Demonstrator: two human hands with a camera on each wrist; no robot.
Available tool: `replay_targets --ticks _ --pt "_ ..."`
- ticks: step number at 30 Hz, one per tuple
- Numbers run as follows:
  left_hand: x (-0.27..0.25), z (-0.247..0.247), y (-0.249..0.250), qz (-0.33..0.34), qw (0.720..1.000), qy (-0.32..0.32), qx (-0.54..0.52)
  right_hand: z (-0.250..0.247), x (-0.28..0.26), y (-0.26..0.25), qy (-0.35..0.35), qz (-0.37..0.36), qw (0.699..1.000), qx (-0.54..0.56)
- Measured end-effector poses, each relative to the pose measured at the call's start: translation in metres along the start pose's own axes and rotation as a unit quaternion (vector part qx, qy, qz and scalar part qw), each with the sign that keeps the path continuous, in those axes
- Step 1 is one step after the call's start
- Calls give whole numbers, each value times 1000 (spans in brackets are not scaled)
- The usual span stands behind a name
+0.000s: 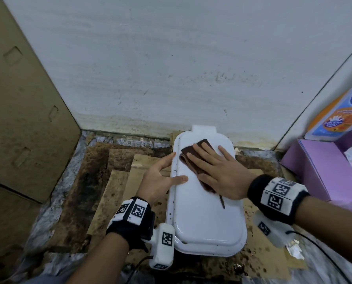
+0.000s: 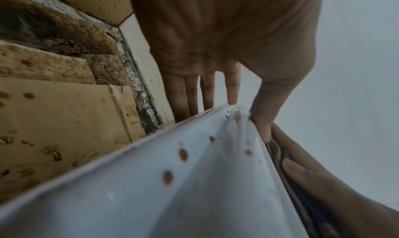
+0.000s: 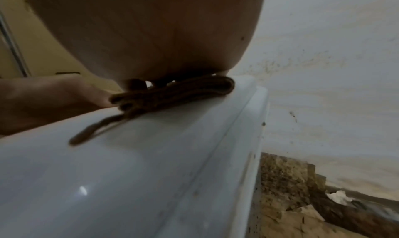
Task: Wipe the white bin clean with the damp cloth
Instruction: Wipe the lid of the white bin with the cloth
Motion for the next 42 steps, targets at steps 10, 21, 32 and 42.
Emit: replay_targets --ticks 10,21,32,42 --pt "0 -1 0 2 1000 -6 -3 -44 58 39 29 101 993 45" --pt "4 1 -6 -5 1000 -3 -15 -10 7 12 21 10 1000 -17" --pt "5 1 -7 -4 1000 -2 -20 -38 57 37 46 81 995 32" --pt "-10 3 -7 10 998 -9 -55 14 -7 -28 26 -20 999 5"
Point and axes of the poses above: each hand's wrist, its own x-axis towards the middle knuckle, its own z-axis out of the palm, y = z × x, the point moved 4 cm from there along x, towards the middle knuckle, and after that the axes turned 15 degrees about x, right-handed, at the moved point
